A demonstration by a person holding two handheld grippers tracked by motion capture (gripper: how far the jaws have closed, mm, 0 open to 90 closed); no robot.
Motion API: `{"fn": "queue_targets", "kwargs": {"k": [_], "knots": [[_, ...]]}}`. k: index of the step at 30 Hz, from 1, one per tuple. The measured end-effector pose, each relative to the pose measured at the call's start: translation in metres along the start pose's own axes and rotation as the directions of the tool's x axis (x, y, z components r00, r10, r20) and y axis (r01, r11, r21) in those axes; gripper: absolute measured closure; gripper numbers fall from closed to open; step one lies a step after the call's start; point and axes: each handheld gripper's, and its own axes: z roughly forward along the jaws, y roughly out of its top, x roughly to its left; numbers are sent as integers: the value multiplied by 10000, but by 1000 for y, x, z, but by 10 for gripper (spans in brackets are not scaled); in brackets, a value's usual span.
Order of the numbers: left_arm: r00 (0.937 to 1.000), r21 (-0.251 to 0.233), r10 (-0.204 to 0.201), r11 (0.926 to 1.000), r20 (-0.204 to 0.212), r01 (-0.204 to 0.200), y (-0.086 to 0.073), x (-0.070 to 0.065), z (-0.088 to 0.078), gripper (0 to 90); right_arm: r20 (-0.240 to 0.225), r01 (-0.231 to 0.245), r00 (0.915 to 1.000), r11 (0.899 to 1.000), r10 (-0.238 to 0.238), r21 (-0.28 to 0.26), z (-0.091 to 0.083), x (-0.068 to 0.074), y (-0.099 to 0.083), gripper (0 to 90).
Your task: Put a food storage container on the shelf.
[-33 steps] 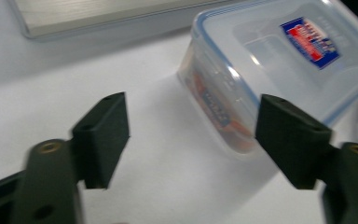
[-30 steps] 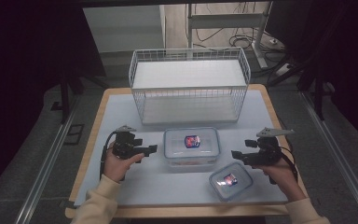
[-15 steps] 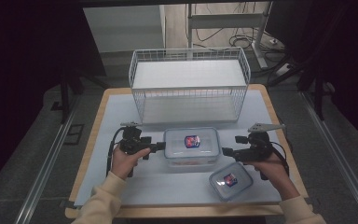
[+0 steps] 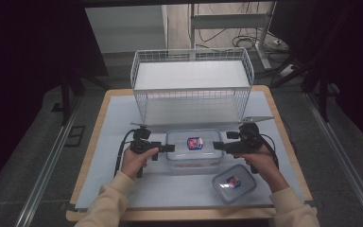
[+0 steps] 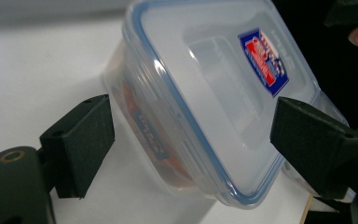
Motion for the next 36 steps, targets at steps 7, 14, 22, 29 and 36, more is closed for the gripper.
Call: {"fn": "queue_targets", "kwargs": {"k": [7,14,22,29,36], "knots": [[9997,300,-85,9995,246,78,-3,1,7,144,-144,-1030,9945,9922,1042,697,18,-19,-2,117],[9995,350,-173,9993,273,164,-4,3,10,156,-342,-1785,9820,9719,1858,1535,30,-37,-6,109],[9990,351,-202,9992,405,188,-4,2,12,168,-542,-2025,9742,9552,2189,2160,39,-43,-9,115],[9977,387,-178,9991,656,153,-4,1,12,221,-911,-2153,9650,9416,2458,2591,45,-44,-10,203],[9983,171,-69,9998,580,59,-4,-1,7,284,-1031,-2304,9590,9384,2638,2577,38,-45,-10,294]]}}
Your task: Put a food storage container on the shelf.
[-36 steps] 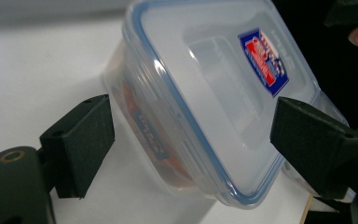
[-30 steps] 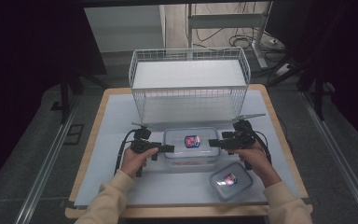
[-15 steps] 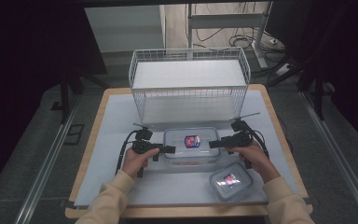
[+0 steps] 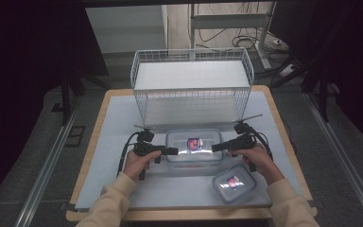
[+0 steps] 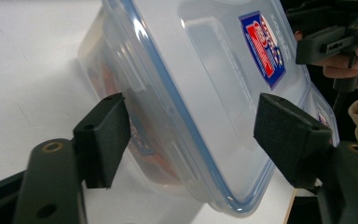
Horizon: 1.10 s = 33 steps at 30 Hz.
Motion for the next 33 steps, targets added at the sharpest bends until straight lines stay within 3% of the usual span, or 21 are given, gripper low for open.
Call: {"fn": "queue_targets", "kwargs": {"k": [5,14,33], "knots": [[9999,-86,117,9999,-62,-118,-2,-3,-3,320,95,147,9998,9999,-147,-83,-3,3,-2,319],[9997,-402,235,9989,116,-230,-8,-3,-10,396,-75,-47,10000,9976,42,-691,-10,4,-11,401],[9978,-514,369,9981,552,-340,-9,1,-17,487,-228,182,9995,9965,-201,-816,-16,5,-14,464]]}}
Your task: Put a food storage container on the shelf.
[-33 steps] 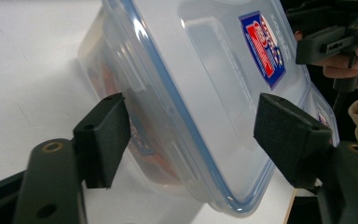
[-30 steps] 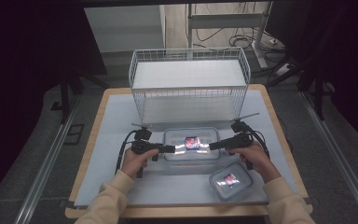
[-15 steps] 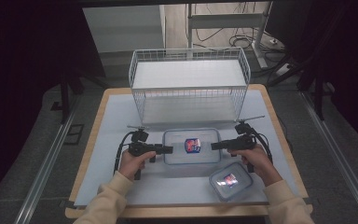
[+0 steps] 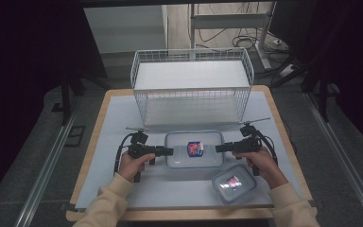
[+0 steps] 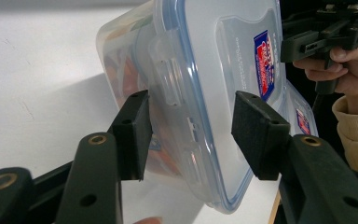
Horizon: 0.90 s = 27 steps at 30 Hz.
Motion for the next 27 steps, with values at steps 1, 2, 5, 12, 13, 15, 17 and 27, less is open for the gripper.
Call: {"fn": "queue_targets", "kwargs": {"k": [1,2,5,12,13,15,17,27], "knots": [[10000,-8,11,10000,-16,-11,0,0,0,487,16,8,10000,10000,-8,4,0,0,0,464],[10000,-8,11,10000,-16,-11,0,0,0,487,16,8,10000,10000,-8,4,0,0,0,464],[10000,-89,-20,10000,-72,19,0,-2,0,490,81,17,10000,10000,-16,-32,0,2,0,467],[9996,-302,-134,9995,-238,126,0,-4,-3,508,242,100,9997,9997,-94,-241,-1,6,0,484],[9996,-322,-165,9994,-228,158,0,-4,-3,509,240,107,9997,9996,-101,-260,-1,7,0,486],[9996,-331,-166,9993,-235,158,0,-5,-3,510,211,58,9998,9996,-52,-276,-1,6,0,487],[9996,-359,-141,9993,-263,132,0,-5,-3,512,184,47,9998,9995,-41,-323,-2,6,0,491],[9992,-616,188,9979,-352,-210,4,-13,-9,514,198,317,9993,9971,-304,-692,-9,13,2,494]]}}
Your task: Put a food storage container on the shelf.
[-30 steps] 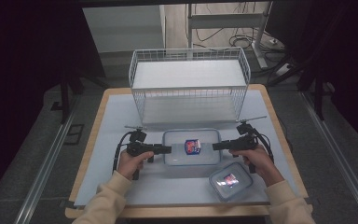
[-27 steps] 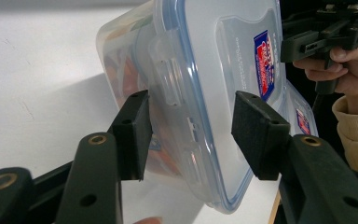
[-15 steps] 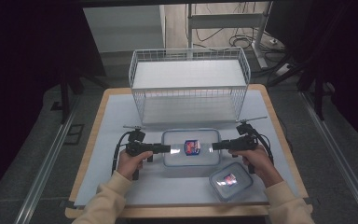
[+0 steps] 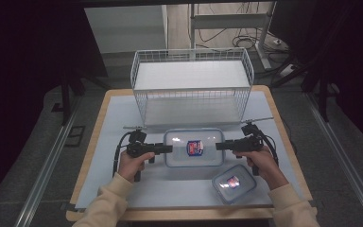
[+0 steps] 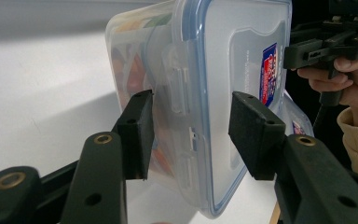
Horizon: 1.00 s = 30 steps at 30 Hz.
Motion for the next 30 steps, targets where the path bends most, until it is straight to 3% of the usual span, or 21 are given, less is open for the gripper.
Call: {"fn": "queue_targets", "kwargs": {"k": [20,30], "knots": [[9969,-541,769,9955,-144,-775,13,-19,-14,516,178,1022,9947,9916,-1011,-797,-18,19,8,496],[9934,-783,1134,9903,-188,-1145,27,-29,-19,517,245,1190,9928,9855,-1169,-1213,-27,24,14,496]]}}
